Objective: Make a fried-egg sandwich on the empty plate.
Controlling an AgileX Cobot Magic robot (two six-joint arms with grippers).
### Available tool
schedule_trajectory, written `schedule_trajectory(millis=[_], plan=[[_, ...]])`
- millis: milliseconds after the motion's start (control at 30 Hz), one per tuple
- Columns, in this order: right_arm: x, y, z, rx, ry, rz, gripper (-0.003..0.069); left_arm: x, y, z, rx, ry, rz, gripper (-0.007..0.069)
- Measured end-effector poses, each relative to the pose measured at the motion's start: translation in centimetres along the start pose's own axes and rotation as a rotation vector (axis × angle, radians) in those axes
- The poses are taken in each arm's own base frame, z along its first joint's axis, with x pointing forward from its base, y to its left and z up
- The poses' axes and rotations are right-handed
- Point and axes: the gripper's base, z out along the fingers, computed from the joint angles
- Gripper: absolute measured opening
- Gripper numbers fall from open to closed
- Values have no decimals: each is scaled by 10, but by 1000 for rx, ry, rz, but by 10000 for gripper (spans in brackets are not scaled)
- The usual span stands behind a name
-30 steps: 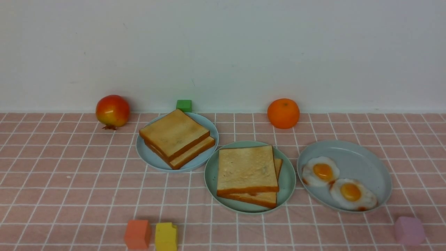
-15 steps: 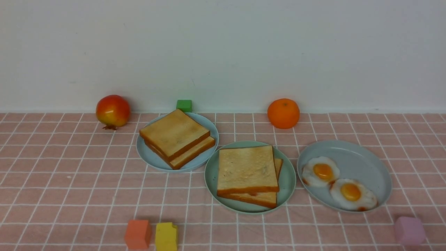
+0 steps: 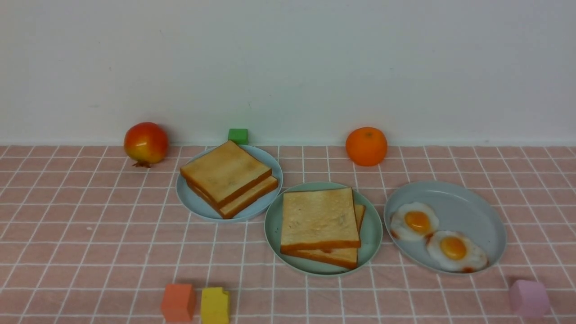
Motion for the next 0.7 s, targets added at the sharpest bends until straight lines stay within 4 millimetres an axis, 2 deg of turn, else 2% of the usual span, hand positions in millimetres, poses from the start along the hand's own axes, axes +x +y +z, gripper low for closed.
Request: schedule_trajectory(millis=[700], plan=[[0,0,0,1,0,0,118,0,0,0,0,0,0,79]])
